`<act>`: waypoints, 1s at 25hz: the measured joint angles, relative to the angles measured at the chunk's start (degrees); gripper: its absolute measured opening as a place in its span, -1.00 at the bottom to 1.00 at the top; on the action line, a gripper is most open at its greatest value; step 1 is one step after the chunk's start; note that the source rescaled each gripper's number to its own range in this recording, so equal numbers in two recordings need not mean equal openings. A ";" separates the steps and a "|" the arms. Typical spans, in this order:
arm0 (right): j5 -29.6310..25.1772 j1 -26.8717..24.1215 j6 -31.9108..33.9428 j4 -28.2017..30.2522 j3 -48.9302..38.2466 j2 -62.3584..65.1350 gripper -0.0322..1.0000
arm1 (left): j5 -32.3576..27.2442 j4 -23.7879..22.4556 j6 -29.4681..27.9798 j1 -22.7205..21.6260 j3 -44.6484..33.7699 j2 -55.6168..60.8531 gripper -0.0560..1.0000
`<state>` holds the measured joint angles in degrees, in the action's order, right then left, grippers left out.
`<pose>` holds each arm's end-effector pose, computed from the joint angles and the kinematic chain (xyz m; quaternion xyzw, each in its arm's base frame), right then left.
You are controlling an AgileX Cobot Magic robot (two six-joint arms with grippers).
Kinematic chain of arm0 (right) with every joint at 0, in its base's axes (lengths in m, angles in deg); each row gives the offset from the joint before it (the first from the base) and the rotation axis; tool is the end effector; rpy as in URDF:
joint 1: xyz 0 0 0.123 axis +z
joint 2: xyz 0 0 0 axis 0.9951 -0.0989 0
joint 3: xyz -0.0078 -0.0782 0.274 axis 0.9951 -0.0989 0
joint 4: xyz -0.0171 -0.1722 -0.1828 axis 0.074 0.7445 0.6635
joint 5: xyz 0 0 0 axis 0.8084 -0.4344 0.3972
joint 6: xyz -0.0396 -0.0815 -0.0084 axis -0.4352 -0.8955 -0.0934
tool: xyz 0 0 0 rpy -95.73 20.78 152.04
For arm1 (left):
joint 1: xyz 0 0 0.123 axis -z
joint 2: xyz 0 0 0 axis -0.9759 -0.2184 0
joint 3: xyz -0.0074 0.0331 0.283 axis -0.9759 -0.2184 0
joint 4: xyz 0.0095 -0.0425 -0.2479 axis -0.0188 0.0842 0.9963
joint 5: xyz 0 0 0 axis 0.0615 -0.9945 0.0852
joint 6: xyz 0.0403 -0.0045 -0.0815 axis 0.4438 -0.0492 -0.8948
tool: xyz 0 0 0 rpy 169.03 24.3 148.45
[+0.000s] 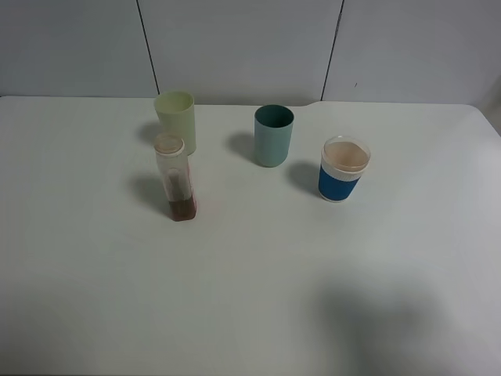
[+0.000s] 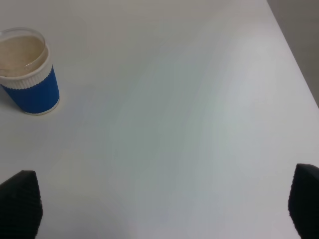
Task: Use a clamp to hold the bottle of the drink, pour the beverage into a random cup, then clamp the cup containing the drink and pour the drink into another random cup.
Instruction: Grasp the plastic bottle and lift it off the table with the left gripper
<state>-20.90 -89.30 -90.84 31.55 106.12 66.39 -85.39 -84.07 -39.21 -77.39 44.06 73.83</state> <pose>-0.0062 0.0012 0.2776 0.0110 0.8538 -0.0339 0.5193 -0.0017 0.0043 0.2820 -0.0406 0.8524 0.0028 0.5213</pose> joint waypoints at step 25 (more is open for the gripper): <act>0.00 0.00 0.00 0.00 0.00 0.00 1.00 | 5.99 20.50 12.73 0.00 3.77 -44.55 1.00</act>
<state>-20.90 -89.30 -90.84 31.55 106.12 66.39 -79.41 -63.57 -26.48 -77.39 47.83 29.28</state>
